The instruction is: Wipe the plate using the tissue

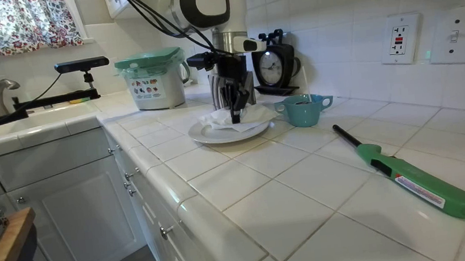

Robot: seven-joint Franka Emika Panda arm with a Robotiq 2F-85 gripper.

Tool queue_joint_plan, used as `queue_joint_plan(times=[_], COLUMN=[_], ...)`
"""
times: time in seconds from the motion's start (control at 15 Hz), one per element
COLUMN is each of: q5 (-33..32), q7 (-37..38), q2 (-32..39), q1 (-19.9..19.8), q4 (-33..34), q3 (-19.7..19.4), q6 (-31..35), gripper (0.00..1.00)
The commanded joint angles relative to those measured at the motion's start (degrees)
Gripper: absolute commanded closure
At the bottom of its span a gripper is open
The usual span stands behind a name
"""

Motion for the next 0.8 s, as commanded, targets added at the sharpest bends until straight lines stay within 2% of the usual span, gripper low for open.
queue_joint_plan(times=[0.0, 0.73], q5=[2.1, 2.6], q7=[-3.0, -3.5], q2=[-1.8, -4.8], q1=[-0.5, -1.8], q4=[-1.9, -5.3], q3=[0.6, -0.3], q6=[-1.9, -10.3], gripper=[1.00, 1.00])
